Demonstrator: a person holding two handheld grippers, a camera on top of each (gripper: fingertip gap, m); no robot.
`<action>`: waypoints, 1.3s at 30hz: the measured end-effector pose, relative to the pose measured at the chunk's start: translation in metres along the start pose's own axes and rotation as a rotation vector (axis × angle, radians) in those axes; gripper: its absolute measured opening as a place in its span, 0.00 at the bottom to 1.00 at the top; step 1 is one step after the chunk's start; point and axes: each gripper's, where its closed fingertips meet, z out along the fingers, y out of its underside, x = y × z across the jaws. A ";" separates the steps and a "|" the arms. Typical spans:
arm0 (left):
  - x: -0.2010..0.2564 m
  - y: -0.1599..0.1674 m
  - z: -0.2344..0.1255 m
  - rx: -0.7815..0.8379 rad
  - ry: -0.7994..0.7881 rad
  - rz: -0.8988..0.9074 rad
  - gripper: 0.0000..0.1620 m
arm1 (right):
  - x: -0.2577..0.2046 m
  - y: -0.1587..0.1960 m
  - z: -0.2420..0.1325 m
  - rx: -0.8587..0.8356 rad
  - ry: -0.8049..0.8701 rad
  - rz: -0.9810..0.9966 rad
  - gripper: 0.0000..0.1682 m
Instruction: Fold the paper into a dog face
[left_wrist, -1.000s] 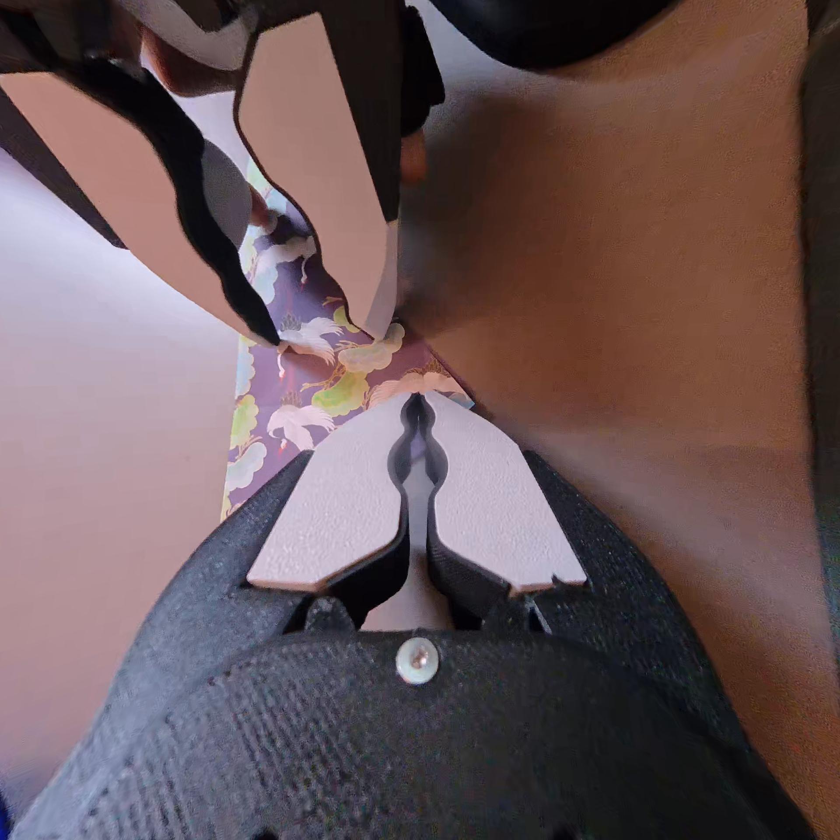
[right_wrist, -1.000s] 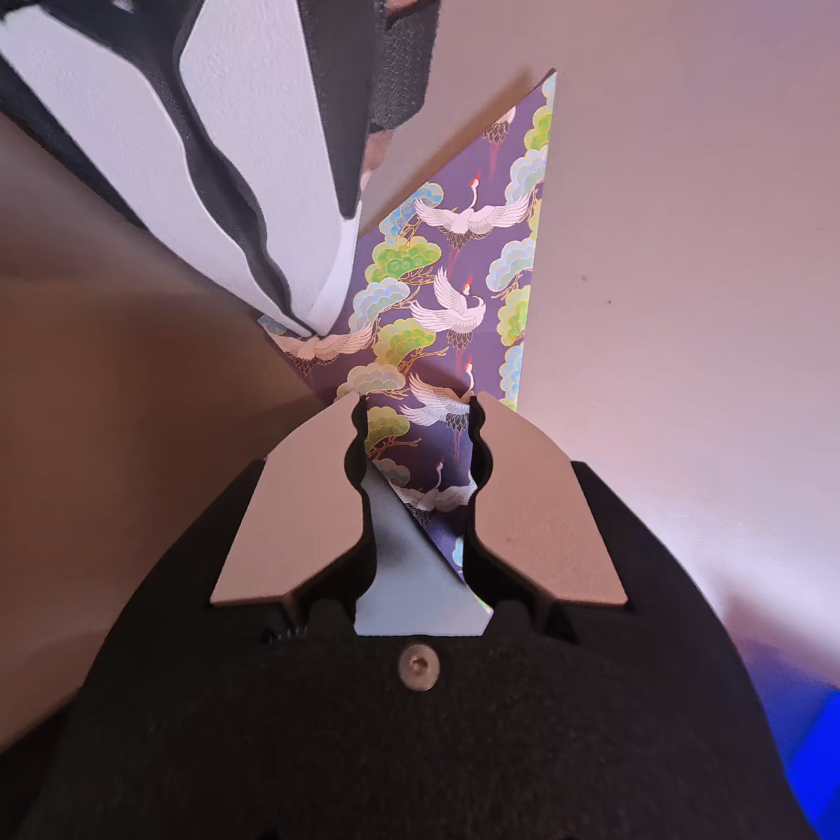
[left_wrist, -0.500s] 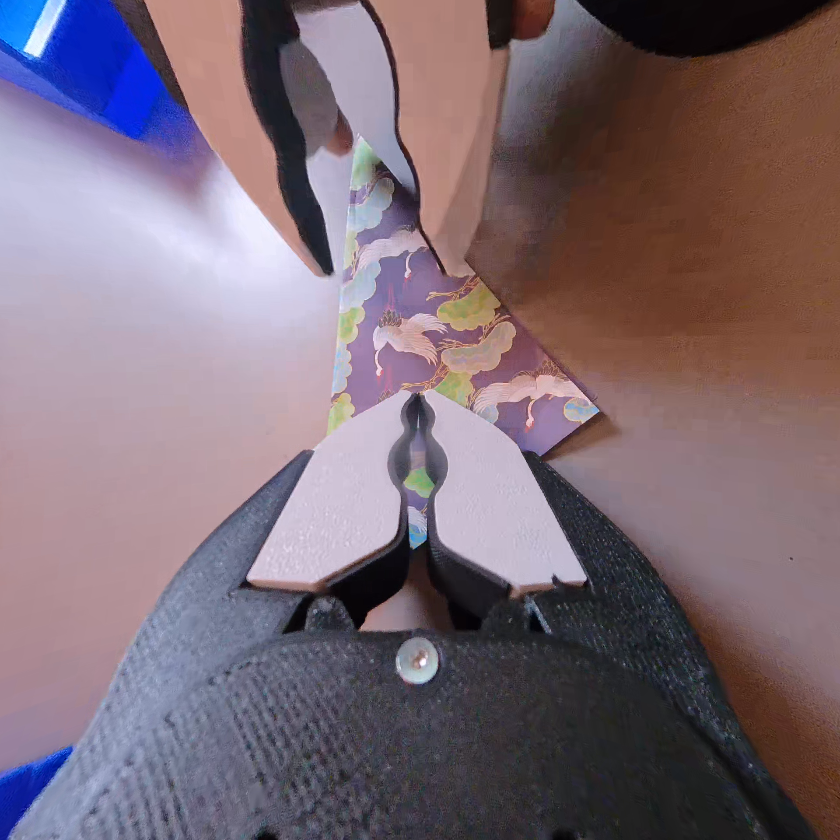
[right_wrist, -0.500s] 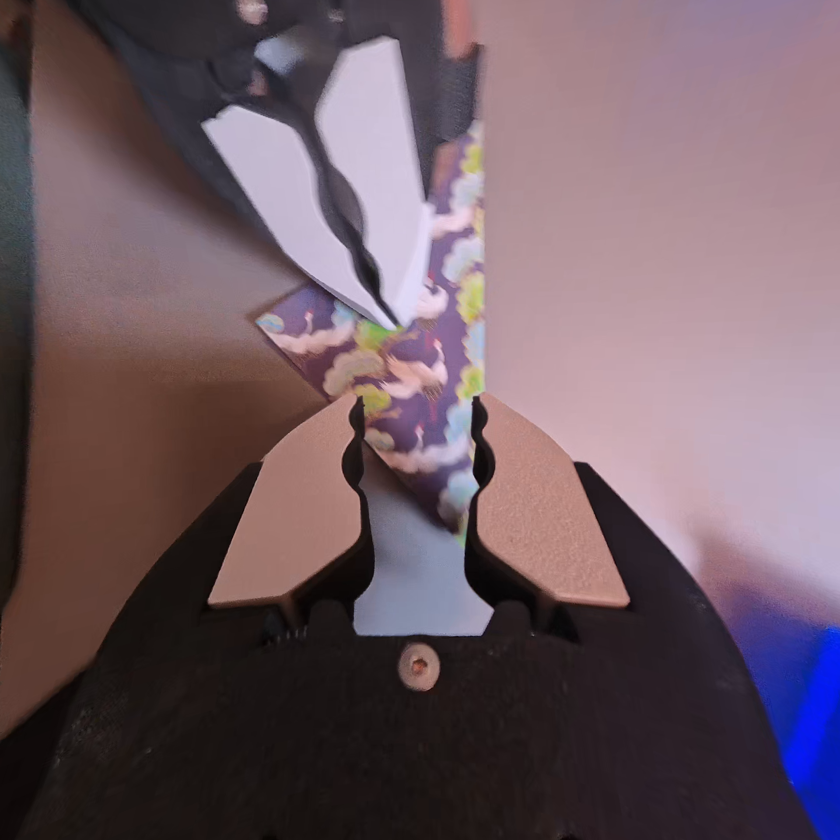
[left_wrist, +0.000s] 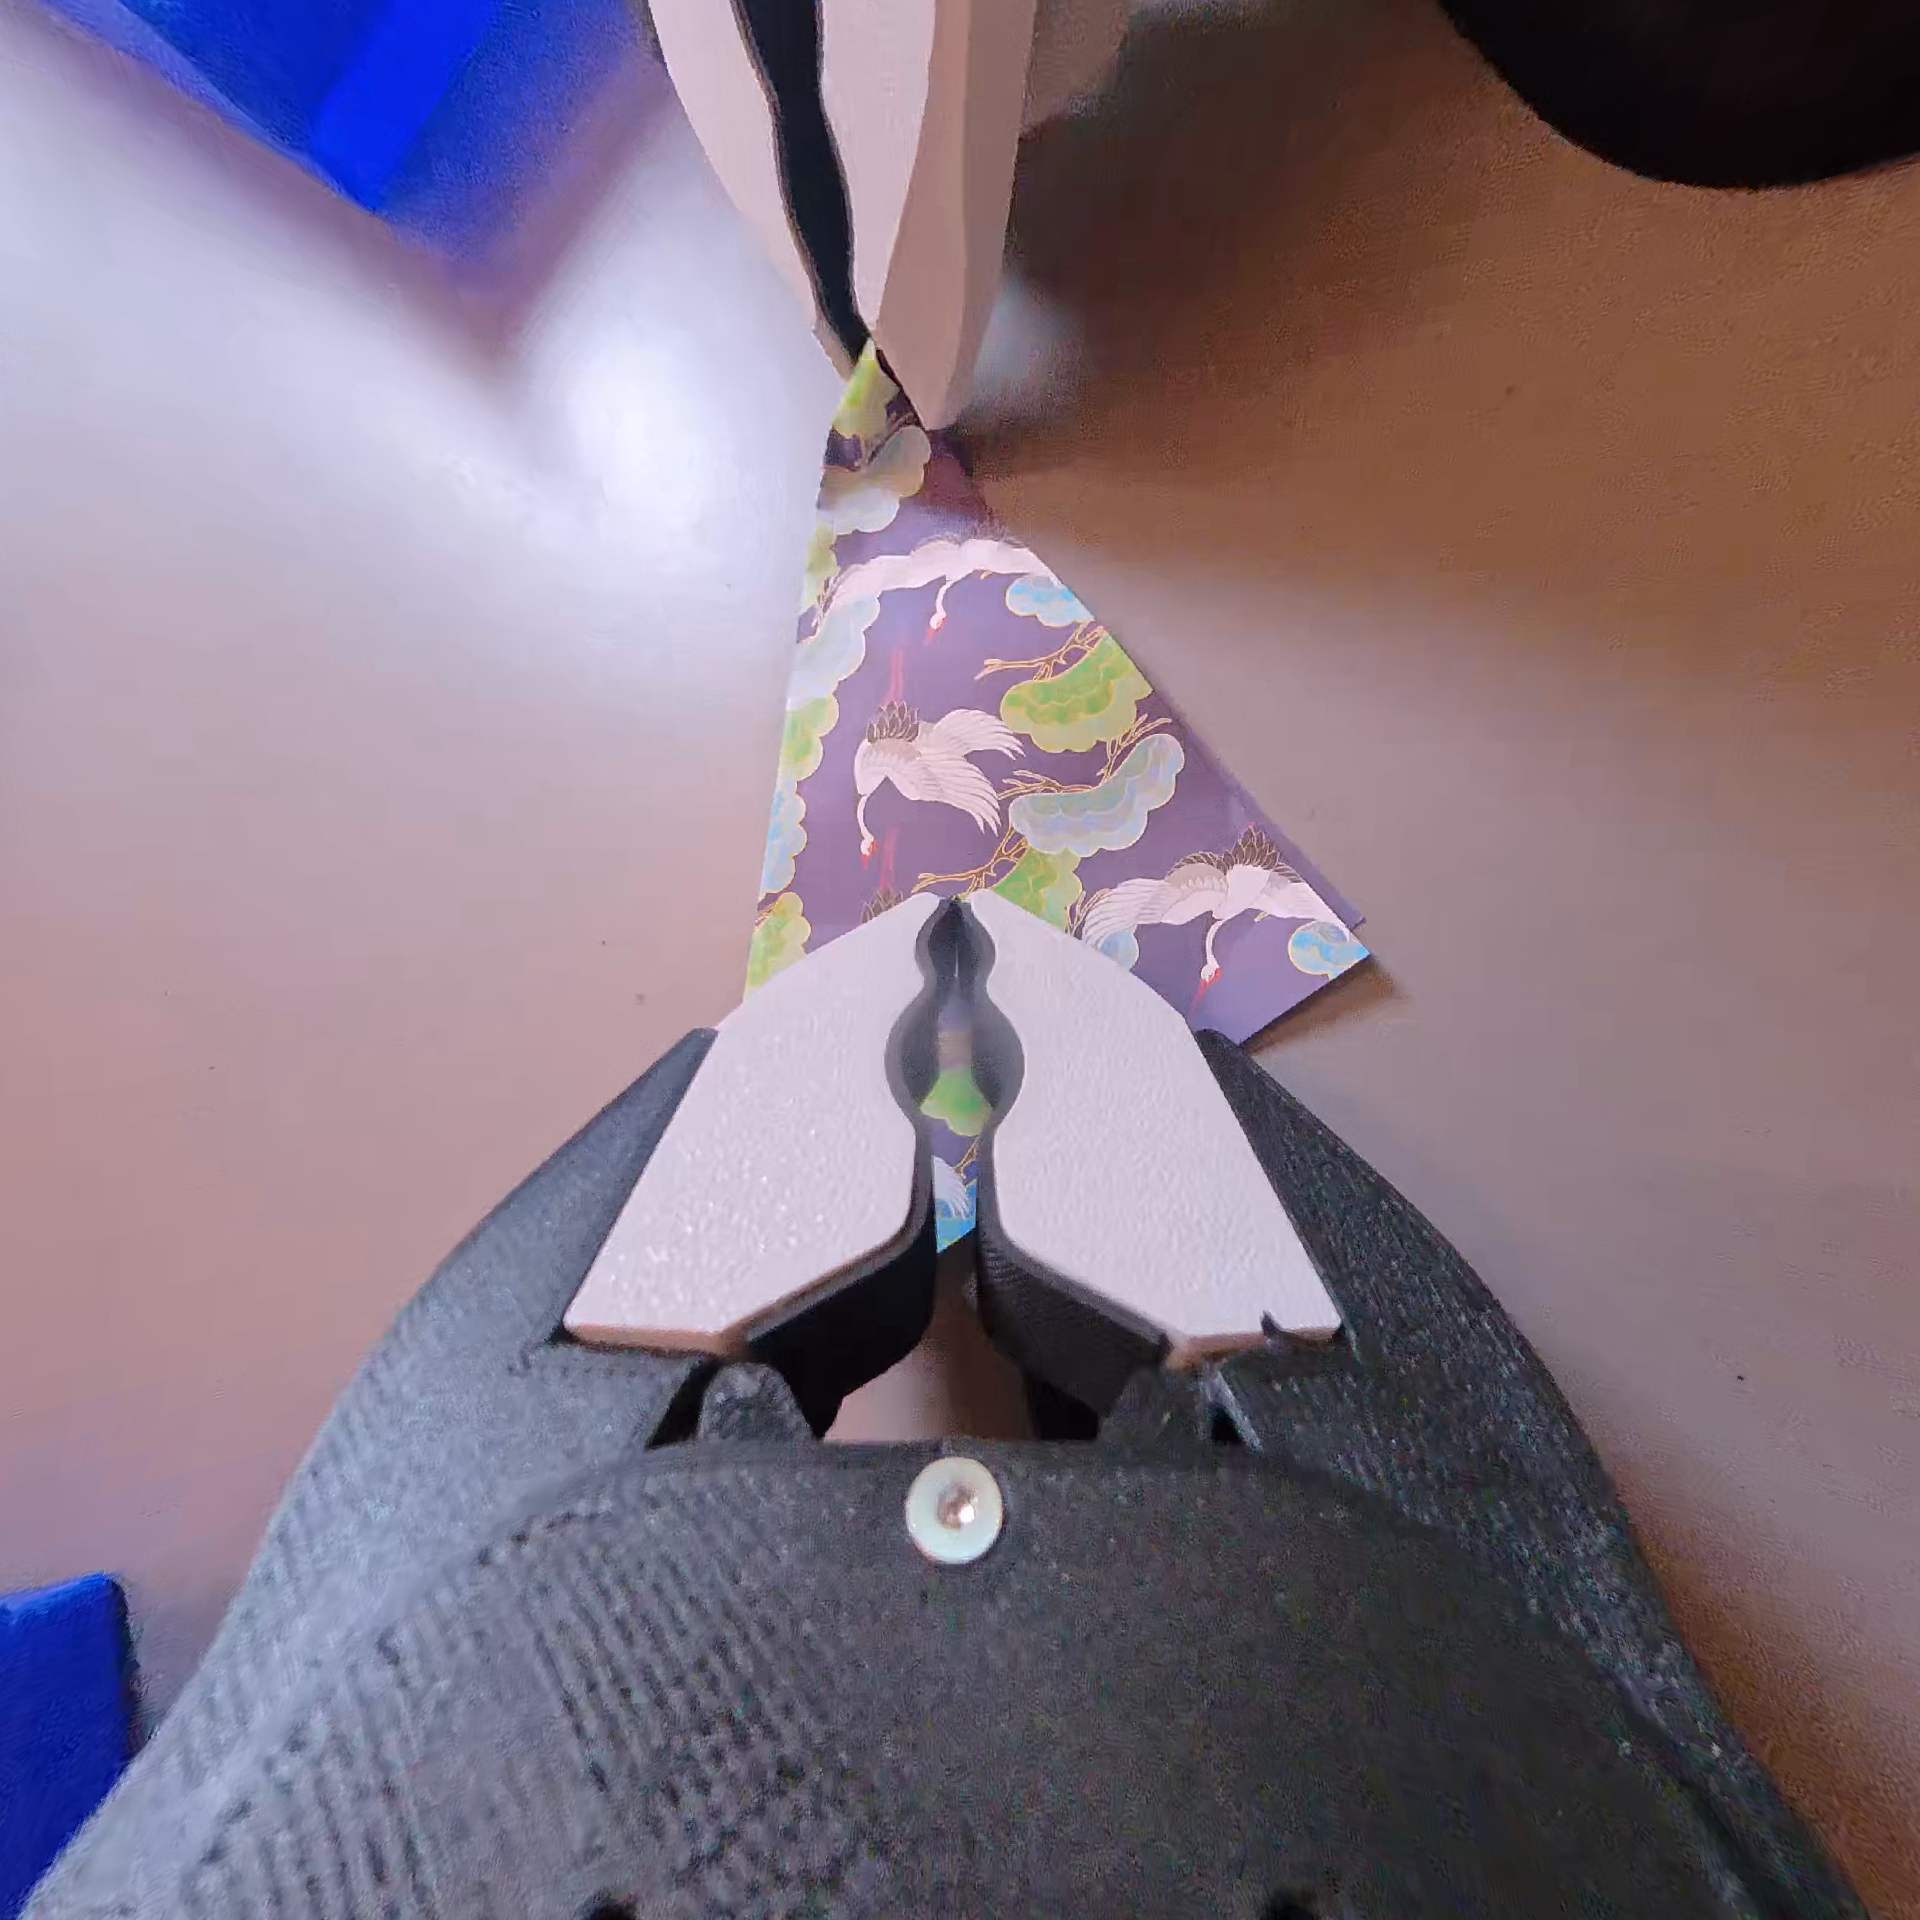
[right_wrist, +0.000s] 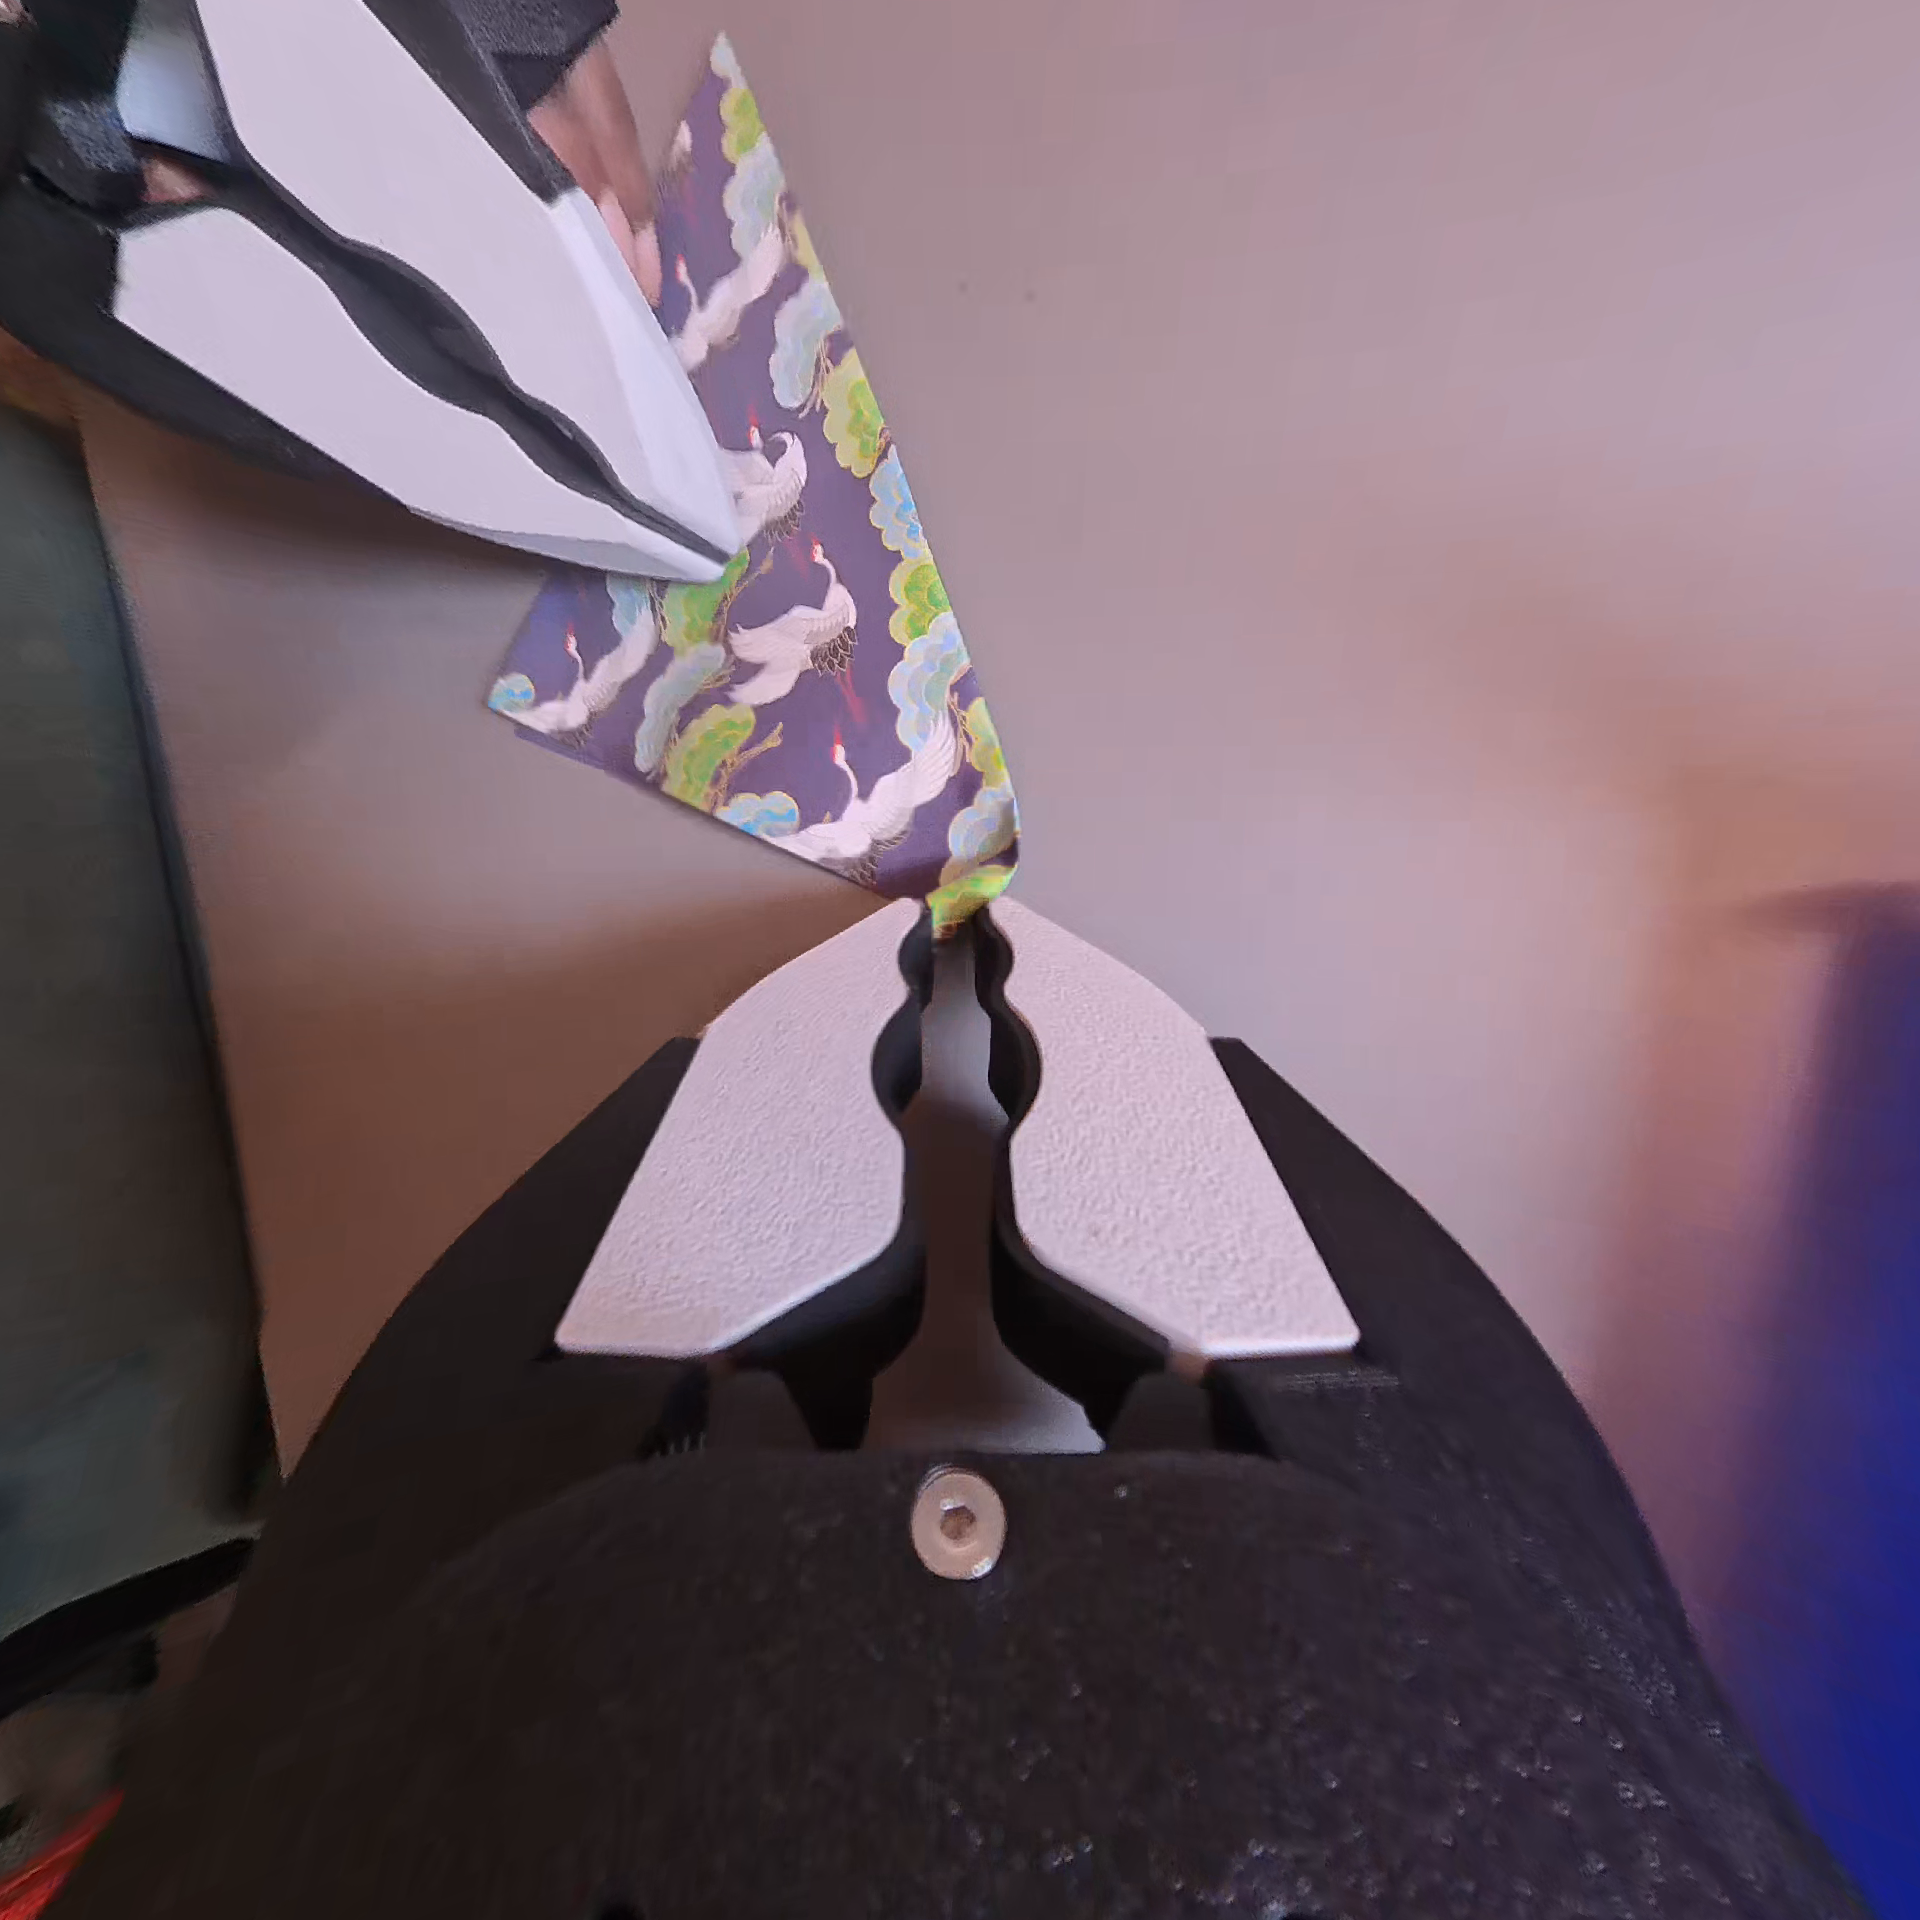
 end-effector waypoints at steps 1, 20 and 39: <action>0.001 0.000 0.000 0.000 0.002 0.001 0.00 | 0.001 -0.004 -0.002 0.021 -0.002 -0.002 0.03; -0.014 -0.014 0.016 -0.009 0.143 -0.009 0.00 | -0.010 -0.030 -0.022 0.109 0.079 -0.380 0.00; -0.037 -0.007 0.007 -0.015 0.092 -0.003 0.00 | -0.011 -0.009 -0.006 0.061 0.078 -0.469 0.00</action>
